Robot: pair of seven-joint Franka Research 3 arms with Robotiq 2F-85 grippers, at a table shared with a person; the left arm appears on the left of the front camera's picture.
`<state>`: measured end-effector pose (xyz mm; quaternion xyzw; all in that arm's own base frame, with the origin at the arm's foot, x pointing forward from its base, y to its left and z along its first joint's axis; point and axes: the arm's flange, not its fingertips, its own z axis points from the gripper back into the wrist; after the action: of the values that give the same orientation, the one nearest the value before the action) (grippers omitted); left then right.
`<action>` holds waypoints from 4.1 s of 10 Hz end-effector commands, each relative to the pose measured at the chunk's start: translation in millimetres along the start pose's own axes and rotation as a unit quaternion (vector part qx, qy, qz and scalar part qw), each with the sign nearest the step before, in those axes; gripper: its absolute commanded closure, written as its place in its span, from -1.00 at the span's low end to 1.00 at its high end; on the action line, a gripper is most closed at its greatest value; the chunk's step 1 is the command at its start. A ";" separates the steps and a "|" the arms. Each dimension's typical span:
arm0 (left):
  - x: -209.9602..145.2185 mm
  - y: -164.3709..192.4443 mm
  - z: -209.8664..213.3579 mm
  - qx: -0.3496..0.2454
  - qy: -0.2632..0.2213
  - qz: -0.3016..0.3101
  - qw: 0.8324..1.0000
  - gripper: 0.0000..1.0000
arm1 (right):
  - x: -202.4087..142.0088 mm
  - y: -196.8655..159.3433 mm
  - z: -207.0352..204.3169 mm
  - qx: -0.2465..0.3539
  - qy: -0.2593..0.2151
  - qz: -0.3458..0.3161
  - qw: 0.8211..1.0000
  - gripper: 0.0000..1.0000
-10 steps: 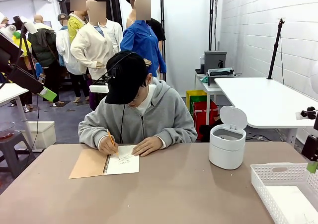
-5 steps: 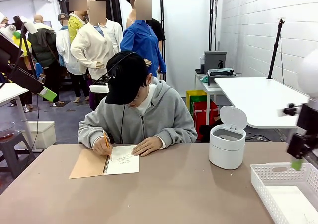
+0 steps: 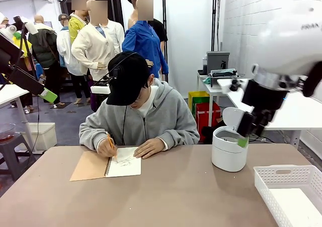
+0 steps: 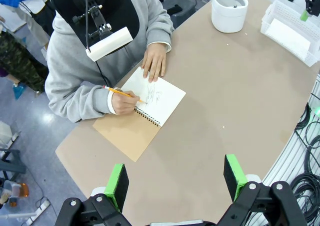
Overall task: Sort the paper based on its condition.
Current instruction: If a person hands you a paper, place it in the Organizing basket , and if it's crumpled, put it in the Trash can.
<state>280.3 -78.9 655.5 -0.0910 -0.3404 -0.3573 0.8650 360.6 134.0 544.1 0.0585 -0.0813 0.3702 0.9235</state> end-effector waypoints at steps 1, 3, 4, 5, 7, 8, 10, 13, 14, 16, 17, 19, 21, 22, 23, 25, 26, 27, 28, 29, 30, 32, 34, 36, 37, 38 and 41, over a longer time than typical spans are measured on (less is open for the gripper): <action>-0.6 1.0 0.4 -0.004 -0.003 0.001 1.000 -1.00 | 44.9 -1.6 7.3 0.020 -0.044 0.087 0.995 -1.00; -0.6 1.0 0.4 -0.004 -0.003 0.001 1.000 -1.00 | 86.6 11.1 25.5 0.033 -0.103 0.142 0.984 -1.00; -0.6 1.0 0.4 -0.004 -0.003 0.001 1.000 -1.00 | 101.9 19.5 31.3 0.041 -0.125 0.152 0.980 -1.00; -0.6 1.0 0.4 -0.004 -0.003 0.001 1.000 -1.00 | 115.5 24.7 45.8 0.055 -0.160 0.160 0.973 -1.00; -0.6 1.0 0.4 -0.004 -0.003 0.001 1.000 -1.00 | 131.6 34.5 65.7 0.065 -0.209 0.165 0.962 -1.00; -0.6 1.0 0.4 -0.004 -0.003 0.001 1.000 -1.00 | 136.7 39.1 73.1 0.071 -0.231 0.166 0.956 -1.00; -0.6 1.0 0.4 -0.004 -0.003 0.001 1.000 -1.00 | 143.6 45.1 77.6 0.074 -0.260 0.170 0.948 -1.00; -0.6 1.0 0.4 -0.004 -0.003 0.001 1.000 -1.00 | 145.7 47.6 75.4 0.073 -0.258 0.175 0.947 -1.00; -0.6 1.0 0.4 -0.004 -0.003 0.001 1.000 -1.00 | 146.1 47.6 75.4 0.069 -0.263 0.180 0.945 -1.00; -0.6 1.0 0.4 -0.004 -0.003 0.001 1.000 -1.00 | 145.7 50.4 80.4 0.068 -0.246 0.165 0.953 -1.00; -0.6 1.0 0.4 -0.004 -0.003 0.001 1.000 -1.00 | 145.7 50.4 80.4 0.068 -0.246 0.165 0.953 -1.00; -0.6 1.0 0.4 -0.004 -0.003 0.001 1.000 -1.00 | 145.7 50.4 80.4 0.068 -0.246 0.165 0.953 -1.00; -0.6 1.0 0.4 -0.004 -0.003 0.001 1.000 -1.00 | 145.7 50.4 80.4 0.068 -0.246 0.165 0.953 -1.00; -0.6 1.0 0.4 -0.004 -0.003 0.001 1.000 -1.00 | 145.7 50.4 80.4 0.068 -0.246 0.165 0.953 -1.00; -0.6 1.0 0.4 -0.004 -0.003 0.001 1.000 -1.00 | 145.7 50.4 80.4 0.068 -0.246 0.165 0.953 -1.00; -0.6 1.0 0.4 -0.004 -0.003 0.001 1.000 -1.00 | 145.7 50.4 80.4 0.068 -0.246 0.165 0.953 -1.00; -0.6 1.0 0.4 -0.004 -0.003 0.001 1.000 -1.00 | 145.7 50.4 80.4 0.068 -0.246 0.165 0.953 -1.00; -0.6 1.0 0.4 -0.004 -0.003 0.001 1.000 -1.00 | 145.7 50.4 80.4 0.068 -0.246 0.165 0.953 -1.00; -0.6 1.0 0.4 -0.004 -0.003 0.001 1.000 -1.00 | 145.7 50.4 80.4 0.068 -0.246 0.165 0.953 -1.00; -0.6 1.0 0.4 -0.004 -0.003 0.001 1.000 -1.00 | 145.7 50.4 80.4 0.068 -0.246 0.165 0.953 -1.00; -0.6 1.0 0.4 -0.004 -0.003 0.001 1.000 -1.00 | 145.7 50.4 80.4 0.068 -0.246 0.165 0.953 -1.00; -0.6 1.0 0.4 -0.004 -0.003 0.001 1.000 -1.00 | 145.7 50.4 80.4 0.068 -0.246 0.165 0.953 -1.00; -0.6 1.0 0.4 -0.004 -0.003 0.001 1.000 -1.00 | 145.7 50.4 80.4 0.068 -0.246 0.165 0.953 -1.00; -0.6 1.0 0.4 -0.004 -0.003 0.001 1.000 -1.00 | 145.7 50.4 80.4 0.068 -0.246 0.165 0.953 -1.00; -0.6 1.0 0.4 -0.004 -0.003 0.001 1.000 -1.00 | 145.7 50.4 80.4 0.068 -0.246 0.165 0.953 -1.00; -0.6 1.0 0.4 -0.004 -0.003 0.001 1.000 -1.00 | 145.7 50.4 80.4 0.068 -0.246 0.165 0.953 -1.00; -0.6 1.0 0.4 -0.004 -0.003 0.001 1.000 -1.00 | 145.7 50.4 80.4 0.068 -0.246 0.165 0.953 -1.00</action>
<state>280.4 -78.8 655.4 -0.0909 -0.3403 -0.3573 0.8650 421.3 254.4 653.1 0.1921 -0.2913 0.4986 0.7935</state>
